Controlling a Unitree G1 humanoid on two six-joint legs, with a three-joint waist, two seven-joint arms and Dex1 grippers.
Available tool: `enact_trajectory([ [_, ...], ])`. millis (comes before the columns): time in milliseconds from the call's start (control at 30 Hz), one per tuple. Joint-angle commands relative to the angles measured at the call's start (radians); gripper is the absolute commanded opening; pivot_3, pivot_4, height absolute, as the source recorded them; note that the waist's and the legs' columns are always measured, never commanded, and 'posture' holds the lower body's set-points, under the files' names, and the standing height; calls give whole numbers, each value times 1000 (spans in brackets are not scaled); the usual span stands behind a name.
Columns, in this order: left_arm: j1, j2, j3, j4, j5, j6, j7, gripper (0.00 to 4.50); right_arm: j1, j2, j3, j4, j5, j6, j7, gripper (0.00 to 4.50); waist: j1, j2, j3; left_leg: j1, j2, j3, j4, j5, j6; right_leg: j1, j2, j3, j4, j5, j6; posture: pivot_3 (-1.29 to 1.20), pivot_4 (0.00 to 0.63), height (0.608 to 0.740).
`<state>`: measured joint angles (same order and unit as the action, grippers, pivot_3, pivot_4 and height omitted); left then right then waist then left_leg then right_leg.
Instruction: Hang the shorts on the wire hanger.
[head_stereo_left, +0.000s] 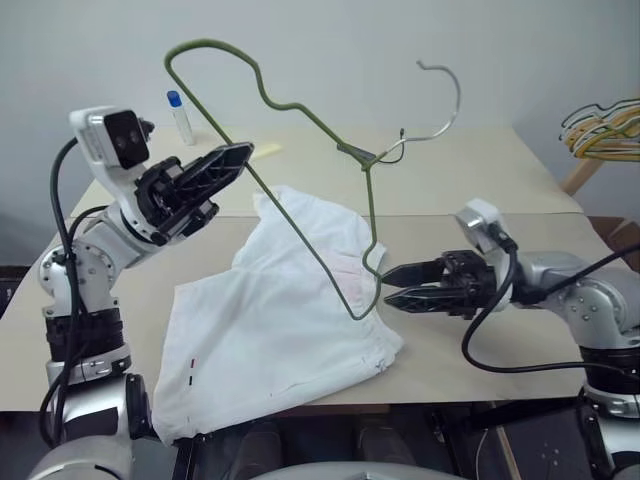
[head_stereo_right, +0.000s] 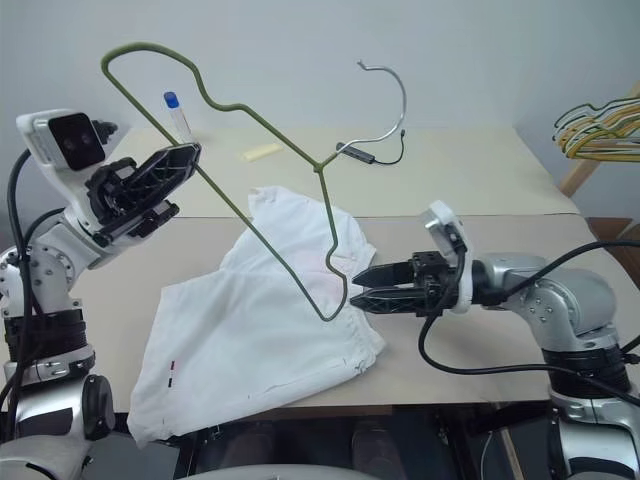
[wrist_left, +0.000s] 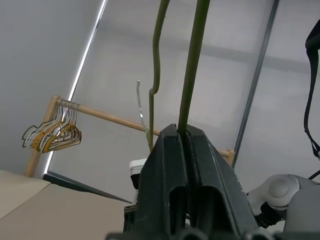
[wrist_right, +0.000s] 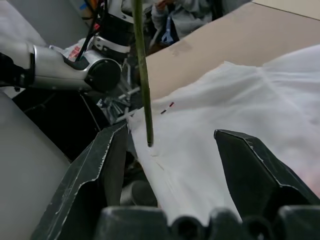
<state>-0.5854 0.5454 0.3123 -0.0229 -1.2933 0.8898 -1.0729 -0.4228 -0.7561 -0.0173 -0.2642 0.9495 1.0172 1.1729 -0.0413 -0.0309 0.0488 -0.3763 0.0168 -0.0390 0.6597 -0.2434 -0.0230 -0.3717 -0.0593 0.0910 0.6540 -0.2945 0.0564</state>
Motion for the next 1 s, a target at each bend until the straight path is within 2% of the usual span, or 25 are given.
enact_trajectory([
  [33, -13, -18, 11, -24, 8, -27, 6, 0, -31, 8, -14, -51, 40, 20, -23, 3275, 2, 0, 0, -1, 0, 0, 0, 0, 0, 0, 0, 0, 0, 0, 0, -10, 0, 740],
  [267, -7, -40, 4, -32, 38, -43, 0, 0, -30, 31, 43, -104, 29, 35, -61, 3275, -2, 0, 0, -1, 0, -1, 0, 0, 0, 0, 0, -1, 0, 0, 0, -9, 0, 740],
  [500, -2, -63, -3, -25, 67, -64, 3, 0, -76, 78, 53, -54, 36, 62, -125, 3275, -2, 0, 0, -1, 0, -1, 0, 0, 0, -1, 0, -1, 0, 1, -2, -12, 0, 740],
  [600, 3, -64, -12, -26, 94, -65, 9, 0, -81, 85, 42, -37, 45, 64, -124, 2732, -1, 0, 0, -1, 0, -1, 0, 0, 0, -1, 0, -1, 0, 1, -2, -11, 0, 740],
  [867, 7, -81, -12, -15, 131, -89, -1, 0, -64, 75, 60, -49, 18, 46, -120, 43, -2, 0, 0, -2, 0, -2, 0, 0, 0, -1, 0, -1, 0, 1, -2, -14, 0, 740],
  [1000, 7, -82, -19, -9, 157, -107, -9, 0, -62, 84, 61, -52, 12, 43, -137, 17, -4, 0, 0, -2, 0, -2, 0, 0, 0, -1, 0, -1, 0, 1, -2, -16, 0, 740],
])
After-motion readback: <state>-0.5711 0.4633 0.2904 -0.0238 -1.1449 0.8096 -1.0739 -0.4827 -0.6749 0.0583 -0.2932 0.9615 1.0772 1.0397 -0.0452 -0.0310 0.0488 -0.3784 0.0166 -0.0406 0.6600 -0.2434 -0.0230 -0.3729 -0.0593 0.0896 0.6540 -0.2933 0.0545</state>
